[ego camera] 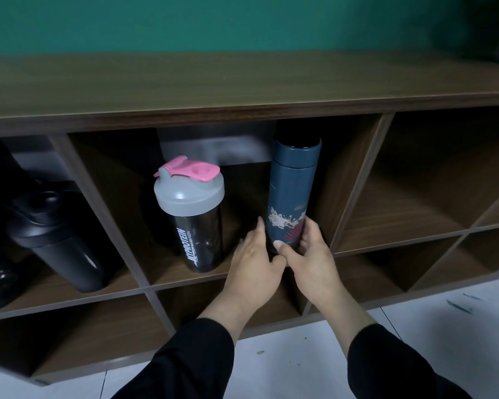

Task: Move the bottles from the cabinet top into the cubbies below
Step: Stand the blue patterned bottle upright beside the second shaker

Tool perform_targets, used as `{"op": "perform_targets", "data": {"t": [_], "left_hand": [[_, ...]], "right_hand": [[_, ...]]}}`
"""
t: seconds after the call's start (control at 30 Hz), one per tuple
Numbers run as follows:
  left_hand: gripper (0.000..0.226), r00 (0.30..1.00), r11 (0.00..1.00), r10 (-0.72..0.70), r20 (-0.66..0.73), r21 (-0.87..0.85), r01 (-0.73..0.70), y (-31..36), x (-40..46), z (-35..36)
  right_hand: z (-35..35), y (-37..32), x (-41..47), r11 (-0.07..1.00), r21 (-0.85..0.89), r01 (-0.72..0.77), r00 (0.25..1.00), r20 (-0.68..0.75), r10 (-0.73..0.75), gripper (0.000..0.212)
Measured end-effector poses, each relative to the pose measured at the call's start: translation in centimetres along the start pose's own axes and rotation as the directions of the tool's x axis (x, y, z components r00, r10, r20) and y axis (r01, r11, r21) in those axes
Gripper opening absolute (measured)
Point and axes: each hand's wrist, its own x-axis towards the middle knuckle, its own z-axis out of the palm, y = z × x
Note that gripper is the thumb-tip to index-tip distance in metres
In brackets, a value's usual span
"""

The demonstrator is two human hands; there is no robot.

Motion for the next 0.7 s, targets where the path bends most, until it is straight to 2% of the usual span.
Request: {"op": "perform_targets", "data": {"t": [0.07,0.17,0.43,0.53,0.6,0.7], "left_hand": [[0.075,0.999,0.995,-0.045,-0.027,-0.088,0.042,0.0,-0.1,-0.1],[0.065,0.997,0.992,-0.053,-0.047,-0.115,0.048,-0.1,-0.2,-0.4],[0.076,0.998,0.993,-0.038,0.046,-0.110,0.043,0.2,0.1,-0.7],[0.069,0.996,0.980,-0.084,0.009,-0.178,0.084,0.1,0.1,-0.9],[0.061,0.997,0.983,-0.072,0.000,-0.169,0.071,0.2,0.0,-0.9],[0.062,0.998,0.984,-0.058,0.020,-0.166,0.061,0.2,0.1,-1.0]], "right_hand": [[0.4,0.1,0.3,1.000,-0.014,-0.002,0.999,-0.052,0.001,0.072],[1.2,0.5,0.6,0.998,-0.070,0.007,0.994,-0.109,-0.015,0.068],[2.9,0.4,1.1,0.997,-0.081,0.016,0.959,-0.281,-0.039,0.064],[3.3,0.4,1.3,0.997,-0.080,0.001,0.949,-0.314,-0.026,0.065],[3.5,0.5,1.4,0.997,-0.077,0.001,0.945,-0.327,-0.026,0.067],[3.6,0.6,1.4,0.996,-0.091,0.009,0.942,-0.332,-0.039,0.068]]}}
